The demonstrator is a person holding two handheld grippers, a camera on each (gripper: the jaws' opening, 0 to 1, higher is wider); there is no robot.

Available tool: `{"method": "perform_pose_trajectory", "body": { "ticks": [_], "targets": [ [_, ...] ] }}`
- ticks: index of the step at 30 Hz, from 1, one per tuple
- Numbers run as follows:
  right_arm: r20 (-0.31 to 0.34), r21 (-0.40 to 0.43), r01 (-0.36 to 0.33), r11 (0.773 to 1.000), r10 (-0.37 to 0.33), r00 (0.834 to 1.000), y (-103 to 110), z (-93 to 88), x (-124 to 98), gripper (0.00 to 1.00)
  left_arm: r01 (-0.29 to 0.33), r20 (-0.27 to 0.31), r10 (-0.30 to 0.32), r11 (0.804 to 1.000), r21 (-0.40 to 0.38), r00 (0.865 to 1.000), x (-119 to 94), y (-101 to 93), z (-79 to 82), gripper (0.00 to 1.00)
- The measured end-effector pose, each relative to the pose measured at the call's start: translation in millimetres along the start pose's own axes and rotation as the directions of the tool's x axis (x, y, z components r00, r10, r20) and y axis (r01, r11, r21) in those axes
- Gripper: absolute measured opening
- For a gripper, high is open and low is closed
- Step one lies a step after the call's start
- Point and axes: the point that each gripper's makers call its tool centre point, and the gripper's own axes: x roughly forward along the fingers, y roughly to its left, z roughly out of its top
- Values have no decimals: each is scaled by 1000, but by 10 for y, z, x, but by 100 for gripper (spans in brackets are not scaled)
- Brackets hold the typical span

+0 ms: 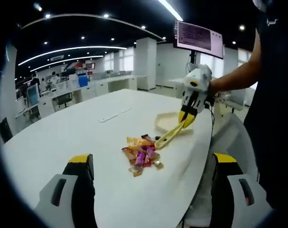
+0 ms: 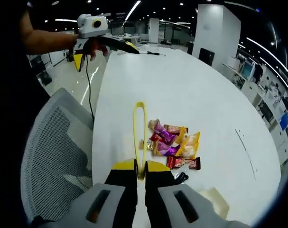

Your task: Place the target food into the container with the food tongs after gripping and lifting it, then release it inside without dropping or visibly crushing the food.

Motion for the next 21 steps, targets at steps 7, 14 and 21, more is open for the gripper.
{"method": "perform_pose_trajectory", "body": {
  "ticks": [7,14,21],
  "targets": [
    [56,-10,39,999,-38,998,-38,280,-254,3,5,8,-5,1000,-12,1000,34,37,115,100],
    [148,-3,54,999,-53,988,-73,592,-533,3,150,75,-147,988,-32,986,71,-210,444,100],
    [235,-35,75,997,-65,970,-48,841,-749,3,189,119,-184,982,-31,976,125,-273,680,100]
  ]
}}
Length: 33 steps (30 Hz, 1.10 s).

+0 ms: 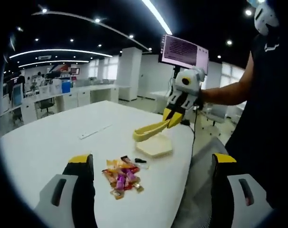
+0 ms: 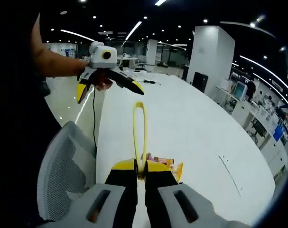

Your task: Place the target food into the container with the food tongs after gripping and lifting it, then release it inside without dropping or visibly crushing the food.

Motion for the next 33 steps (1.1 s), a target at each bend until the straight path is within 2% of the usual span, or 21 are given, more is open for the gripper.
{"method": "perform_pose_trajectory", "body": {
  "ticks": [4,9,12,13,15,20,23,25,33],
  "targets": [
    [55,5,3,1000,-3,998,-9,211,-61,3,12,64,-11,1000,-16,998,32,12,184,98],
    [153,14,-12,1000,9,988,28,590,-103,3,44,130,-40,999,-23,991,57,-19,419,92],
    [192,7,-32,999,30,981,86,767,-105,3,127,182,-114,990,-60,977,75,-168,572,83],
    [201,7,-41,999,38,979,106,809,-103,3,126,187,-114,990,-56,976,87,-178,592,83],
    [193,-19,-29,999,32,981,124,851,-71,3,147,182,-134,987,-60,974,126,-236,608,85],
    [207,-28,-61,998,66,976,231,934,-1,3,186,188,-171,981,-64,967,195,-367,671,77],
    [220,-28,-82,996,86,972,293,990,12,3,214,194,-198,975,-64,961,196,-439,710,68],
    [231,-27,-102,994,105,967,345,1036,13,3,215,200,-199,975,-62,959,200,-463,740,66],
    [255,-24,-160,987,161,953,486,1118,42,3,267,220,-246,961,-72,944,182,-578,839,47]
  ]
}}
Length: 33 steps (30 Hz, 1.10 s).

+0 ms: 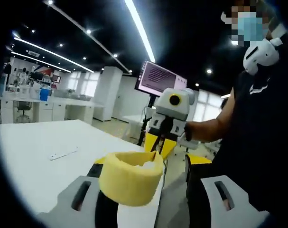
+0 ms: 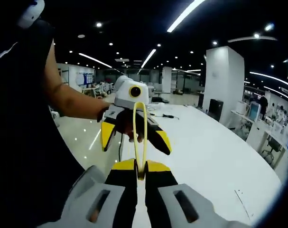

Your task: Place the target food into the container with the food tongs after gripping and lifting it, then release it inside without dropping or visibly crushing the food.

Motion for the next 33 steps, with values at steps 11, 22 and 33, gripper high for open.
{"method": "perform_pose_trajectory", "body": {
  "ticks": [11,22,33],
  "targets": [
    [29,50,-44,998,43,999,68,3,6,3,-8,23,8,1000,19,1000,-45,3,51,19],
    [56,110,-98,989,92,994,105,18,-5,4,32,16,-32,999,14,999,-2,-95,31,13],
    [34,102,-135,985,133,991,184,6,17,4,66,22,-67,998,19,998,111,-194,31,16]
  ]
}}
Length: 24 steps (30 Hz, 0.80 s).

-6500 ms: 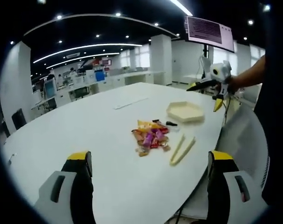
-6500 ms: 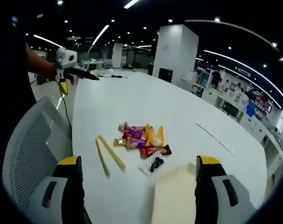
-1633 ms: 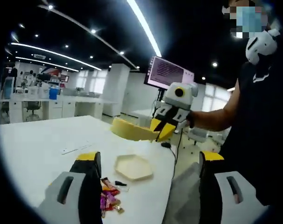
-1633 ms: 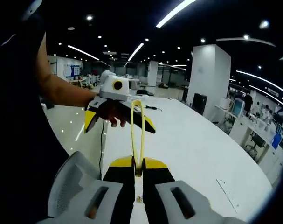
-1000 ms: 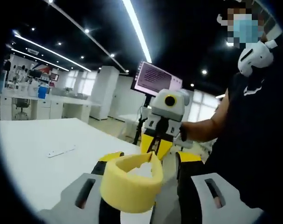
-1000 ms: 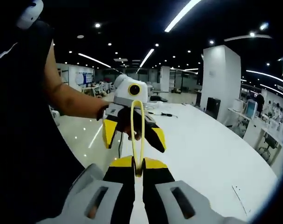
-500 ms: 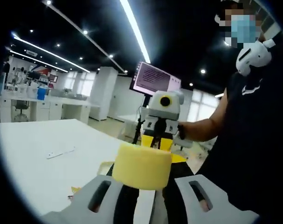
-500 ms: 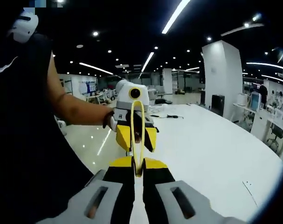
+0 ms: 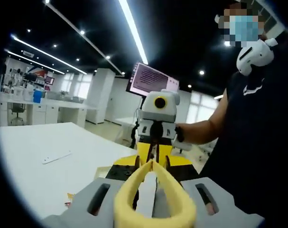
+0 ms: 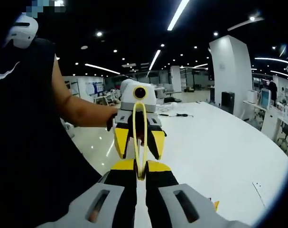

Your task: Place the target food into the container with the food tongs after gripping and lifting it, then release it inside without dropping or visibly crushing the food.

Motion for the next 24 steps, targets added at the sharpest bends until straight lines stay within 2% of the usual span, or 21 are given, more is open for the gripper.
{"method": "perform_pose_trajectory", "body": {
  "ticks": [8,11,19,24],
  "targets": [
    [16,11,9,1000,-9,1000,3,24,5,5,-3,8,3,1000,7,1000,-15,-12,11,15],
    [49,27,9,1000,-10,999,-15,46,-2,8,-28,29,28,1000,2,999,-19,17,59,15],
    [112,-27,42,999,-39,993,-50,109,-56,18,-54,46,53,998,24,998,-6,7,160,17],
    [149,6,50,999,-50,988,-59,135,-122,20,-58,65,56,998,23,996,-56,37,220,18]
  ]
}}
